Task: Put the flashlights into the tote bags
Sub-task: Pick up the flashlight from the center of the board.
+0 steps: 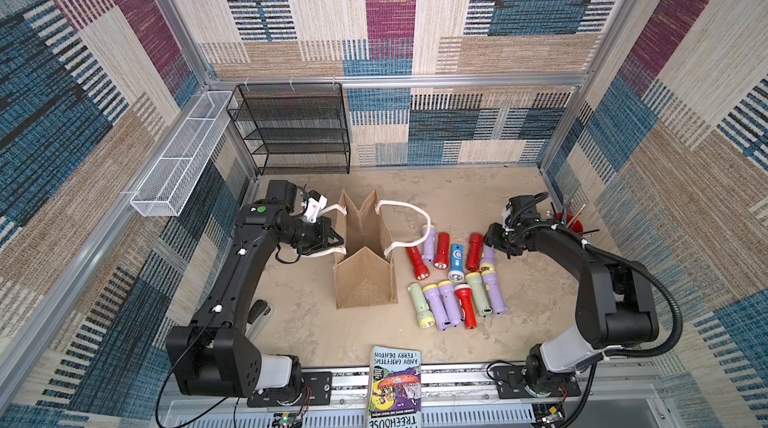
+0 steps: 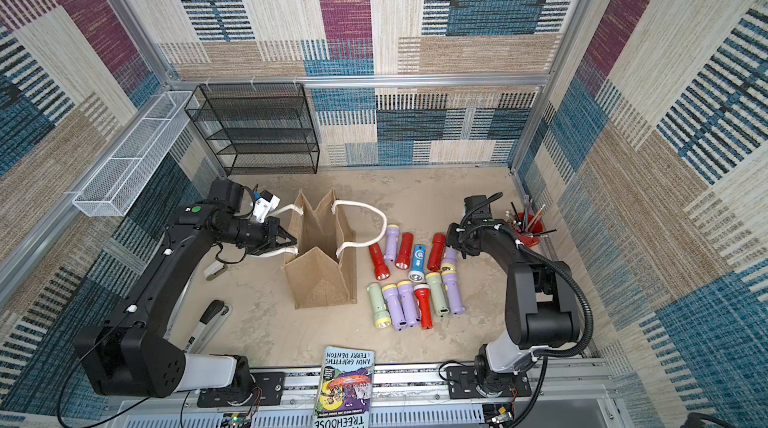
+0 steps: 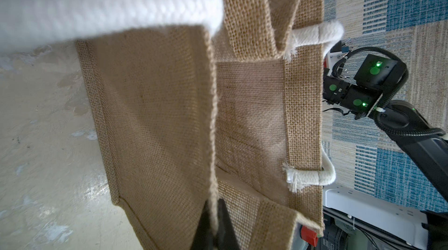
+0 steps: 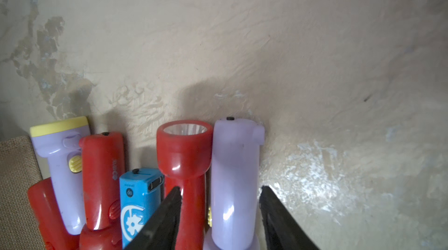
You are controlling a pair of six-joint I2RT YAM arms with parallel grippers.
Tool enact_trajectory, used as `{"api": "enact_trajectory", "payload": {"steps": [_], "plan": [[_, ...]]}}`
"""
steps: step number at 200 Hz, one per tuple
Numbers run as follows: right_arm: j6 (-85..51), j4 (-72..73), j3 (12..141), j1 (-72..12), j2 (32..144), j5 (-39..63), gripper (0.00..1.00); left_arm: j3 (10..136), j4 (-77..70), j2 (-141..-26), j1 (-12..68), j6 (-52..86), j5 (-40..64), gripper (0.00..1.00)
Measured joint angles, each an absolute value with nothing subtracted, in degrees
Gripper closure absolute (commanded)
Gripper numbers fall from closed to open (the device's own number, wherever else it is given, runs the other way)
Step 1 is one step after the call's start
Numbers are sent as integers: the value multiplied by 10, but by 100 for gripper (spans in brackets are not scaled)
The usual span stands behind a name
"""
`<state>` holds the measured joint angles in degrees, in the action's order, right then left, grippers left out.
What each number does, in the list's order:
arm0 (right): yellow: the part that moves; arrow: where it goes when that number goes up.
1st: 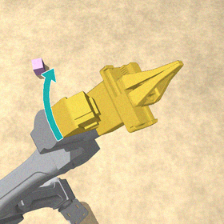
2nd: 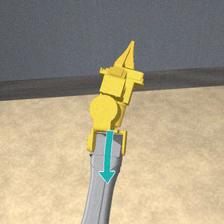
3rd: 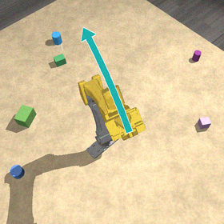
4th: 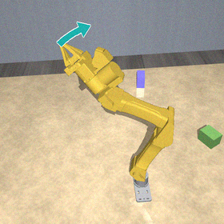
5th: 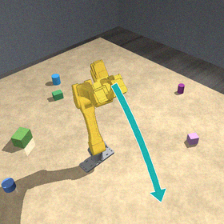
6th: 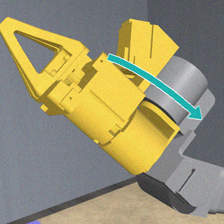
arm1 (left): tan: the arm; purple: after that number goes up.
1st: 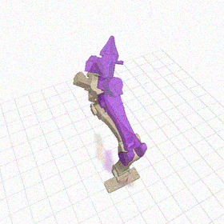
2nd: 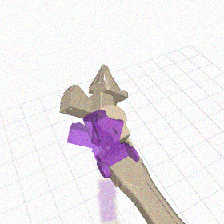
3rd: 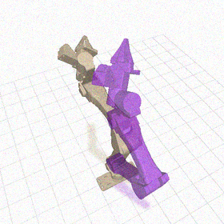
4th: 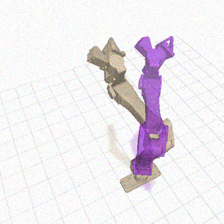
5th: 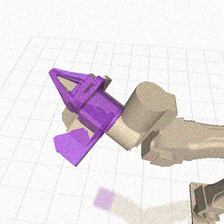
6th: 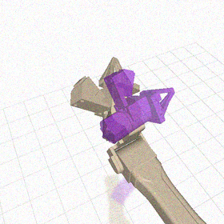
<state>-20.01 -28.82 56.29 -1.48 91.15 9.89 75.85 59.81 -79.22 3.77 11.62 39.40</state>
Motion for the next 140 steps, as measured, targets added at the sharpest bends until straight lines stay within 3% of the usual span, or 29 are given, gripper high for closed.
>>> {"api": "enact_trajectory", "payload": {"steps": [140], "plan": [[-181,-280,569,-15,982,47,55,759,598,-800,37,116,396,100]]}}
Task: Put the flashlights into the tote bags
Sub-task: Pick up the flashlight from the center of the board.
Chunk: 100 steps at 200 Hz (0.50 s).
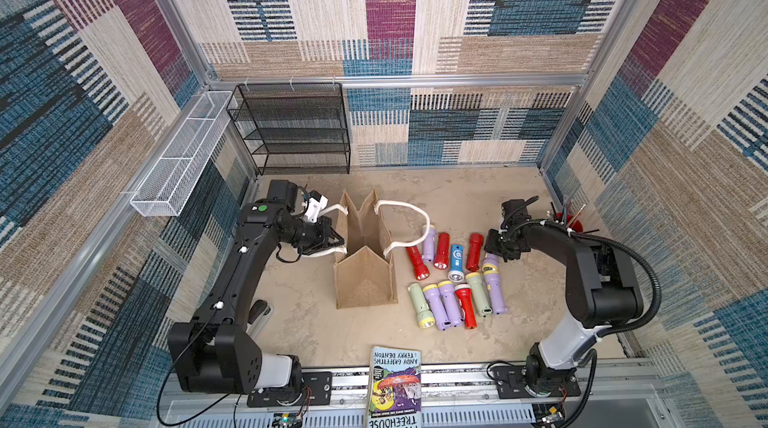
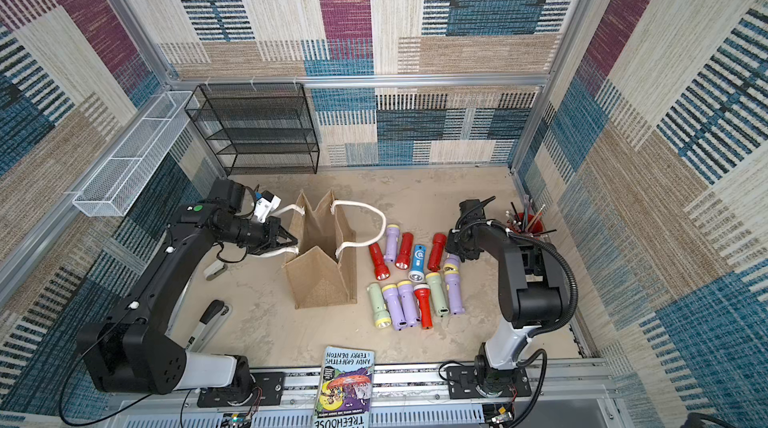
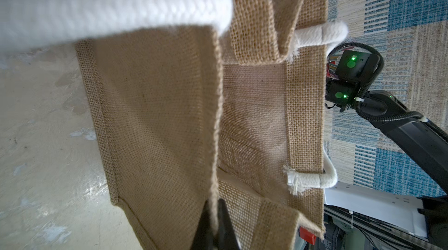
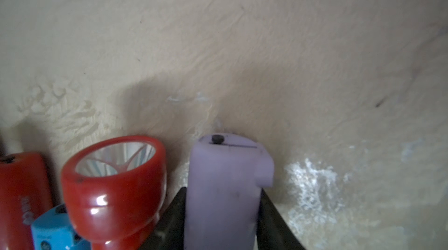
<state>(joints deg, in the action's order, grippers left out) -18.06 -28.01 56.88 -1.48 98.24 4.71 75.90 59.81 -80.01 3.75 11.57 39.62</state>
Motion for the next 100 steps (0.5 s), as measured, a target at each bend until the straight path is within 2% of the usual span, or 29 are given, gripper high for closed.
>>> {"api": "enact_trajectory", "payload": {"steps": [63,100], "plan": [[-180,-281,578,-15,990,46,69,759,598,-800,37,107,397,100],[-180,-289,612,-14,990,54,71,759,598,-801,37,103,398,100]]}}
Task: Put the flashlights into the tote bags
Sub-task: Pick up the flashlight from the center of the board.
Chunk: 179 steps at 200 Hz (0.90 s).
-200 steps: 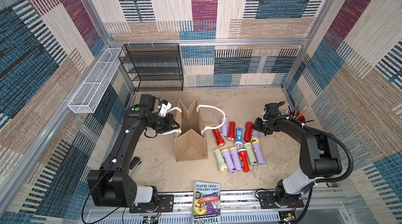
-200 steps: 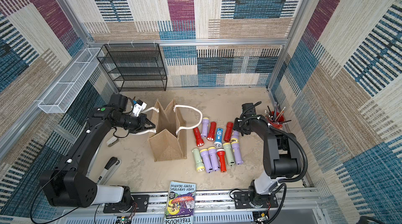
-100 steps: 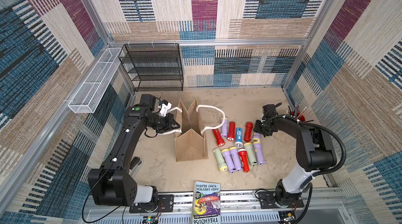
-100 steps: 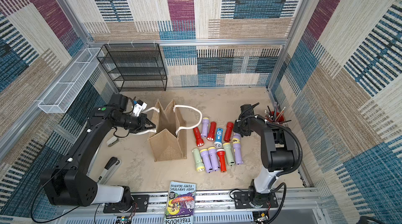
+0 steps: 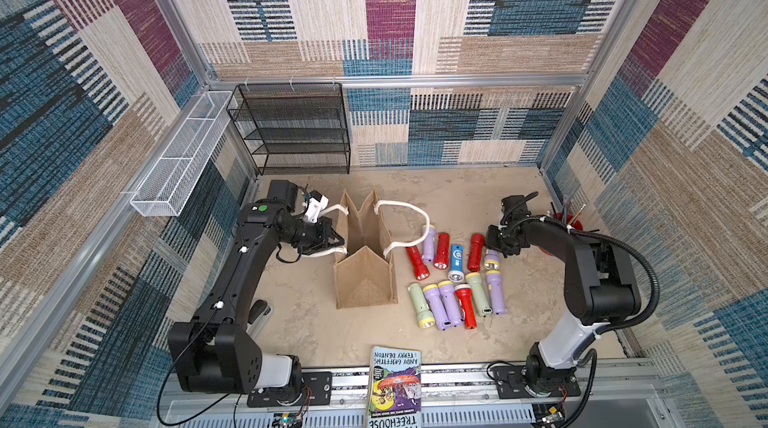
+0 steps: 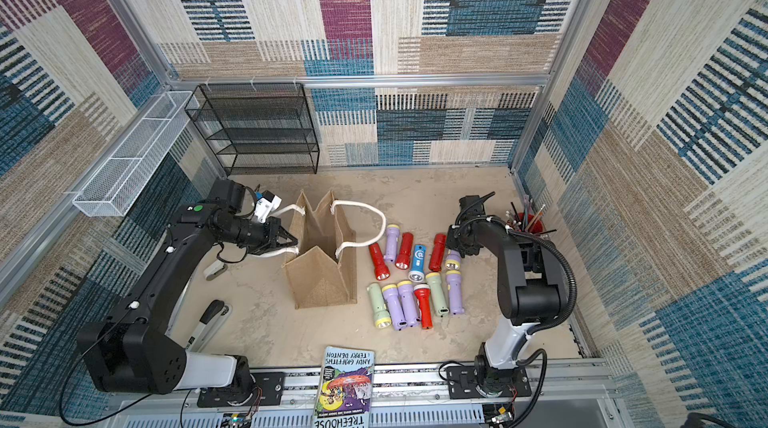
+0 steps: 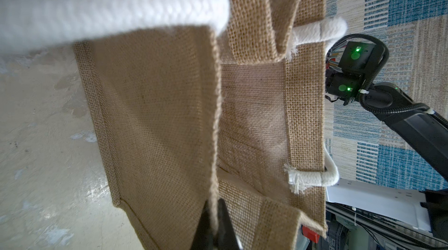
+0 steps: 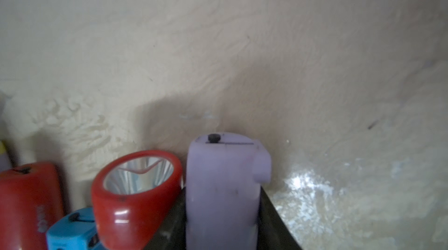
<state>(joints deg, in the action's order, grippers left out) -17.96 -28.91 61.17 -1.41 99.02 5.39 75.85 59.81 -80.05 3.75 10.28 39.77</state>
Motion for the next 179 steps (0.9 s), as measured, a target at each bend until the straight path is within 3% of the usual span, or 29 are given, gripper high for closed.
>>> {"api": "enact_trajectory", "payload": {"steps": [60,108,143,179], "plan": [[-182,-332,691,-24,886,115,75,759,598,-802,37,99,397,100],[-207,-360,851,-123,839,135,76,763,598,-808,37,99,398,100],[-238,-352,971,-222,872,148,78,765,598,-808,37,99,399,100],[-254,-345,1137,-332,994,176,79,764,598,-807,37,99,400,100]]}}
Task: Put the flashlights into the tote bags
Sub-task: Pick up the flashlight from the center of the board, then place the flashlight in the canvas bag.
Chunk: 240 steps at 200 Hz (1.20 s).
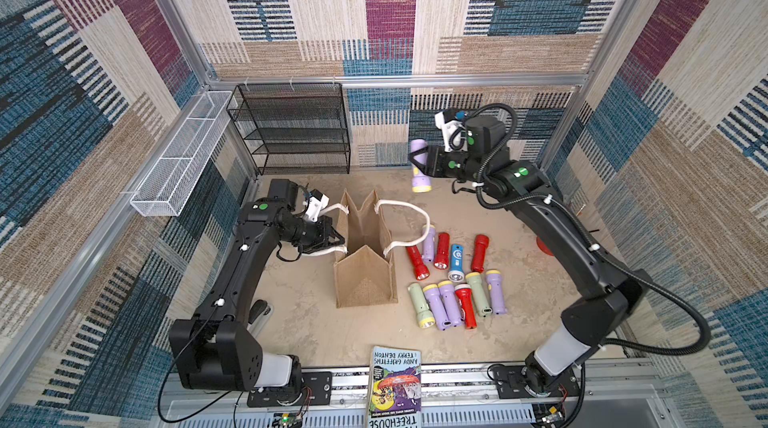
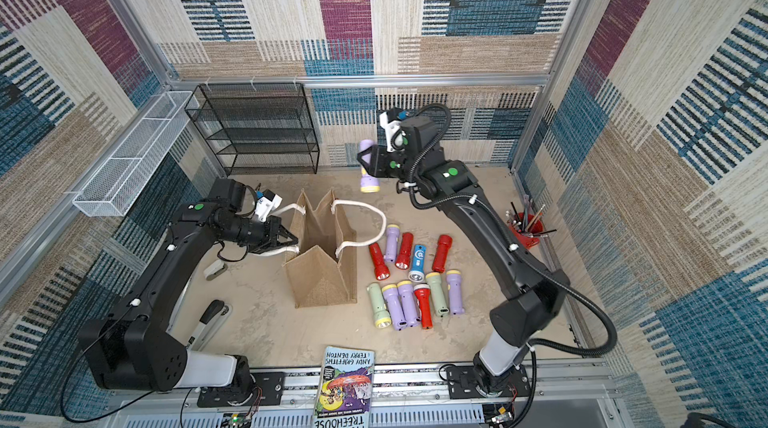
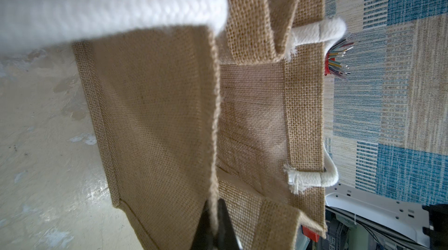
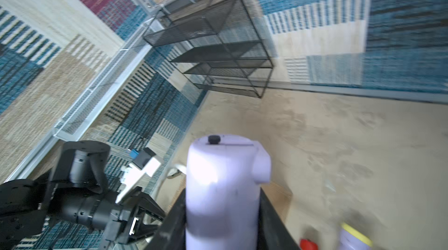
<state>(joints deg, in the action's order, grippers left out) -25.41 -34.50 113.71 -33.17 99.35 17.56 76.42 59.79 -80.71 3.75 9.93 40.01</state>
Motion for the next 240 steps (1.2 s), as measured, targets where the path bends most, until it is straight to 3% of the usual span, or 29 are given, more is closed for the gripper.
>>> {"api": "enact_trajectory", "payload": {"steps": [45,70,98,153,240], "plan": [[-243,-407,1403,-433,1194,207,78,761,595,-805,37,100,400,100],[-239,-442,1449,-465,1251,225,78,755,592,-801,37,100,401,100],[-237,-458,1395,-483,1254,230,78,747,588,-795,36,103,400,100],[-233,-422,1168,-488,1171,219,78,740,585,-786,30,106,397,100],[-204,-407,1065,-487,1139,155,79,734,584,-786,20,106,401,100]]}}
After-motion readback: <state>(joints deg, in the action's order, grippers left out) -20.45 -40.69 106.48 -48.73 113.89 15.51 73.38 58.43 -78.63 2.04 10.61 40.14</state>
